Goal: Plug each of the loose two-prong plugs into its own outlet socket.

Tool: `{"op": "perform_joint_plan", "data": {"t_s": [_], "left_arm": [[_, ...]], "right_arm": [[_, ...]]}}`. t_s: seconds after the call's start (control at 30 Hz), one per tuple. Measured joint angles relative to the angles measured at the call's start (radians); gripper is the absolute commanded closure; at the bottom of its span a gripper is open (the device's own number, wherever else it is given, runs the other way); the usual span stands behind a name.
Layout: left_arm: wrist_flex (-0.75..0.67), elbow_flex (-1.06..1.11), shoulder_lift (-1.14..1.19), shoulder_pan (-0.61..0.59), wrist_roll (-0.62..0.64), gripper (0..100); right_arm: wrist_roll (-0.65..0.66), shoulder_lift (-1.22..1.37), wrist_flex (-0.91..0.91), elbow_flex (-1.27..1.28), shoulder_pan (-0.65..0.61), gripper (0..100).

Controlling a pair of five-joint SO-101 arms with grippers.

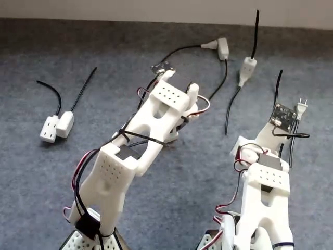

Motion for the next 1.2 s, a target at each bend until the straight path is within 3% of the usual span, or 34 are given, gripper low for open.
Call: {"op": "perform_joint_plan", "data": {"t_s": [0.27,0.7,1.07,1.2], "left_arm": [[0.031,-0.029,0.006,-0.008,0.000,85],[0.091,-0.167,0.011,-0.011,-0.005,81],[0.098,-0.517,-0.261,-0.011,-0.324,81],[0.098,-0.572,-0.407,-0.026,-0.420,81]], "right_arm": [[0.000,0.000,0.000,0.000,-0.002,99.1],[0.000,0.000,0.000,0.000,-0.002,99.1],[0.000,0.000,0.000,0.000,-0.002,98.5],[0.000,0.000,0.000,0.000,-0.002,91.2]]}}
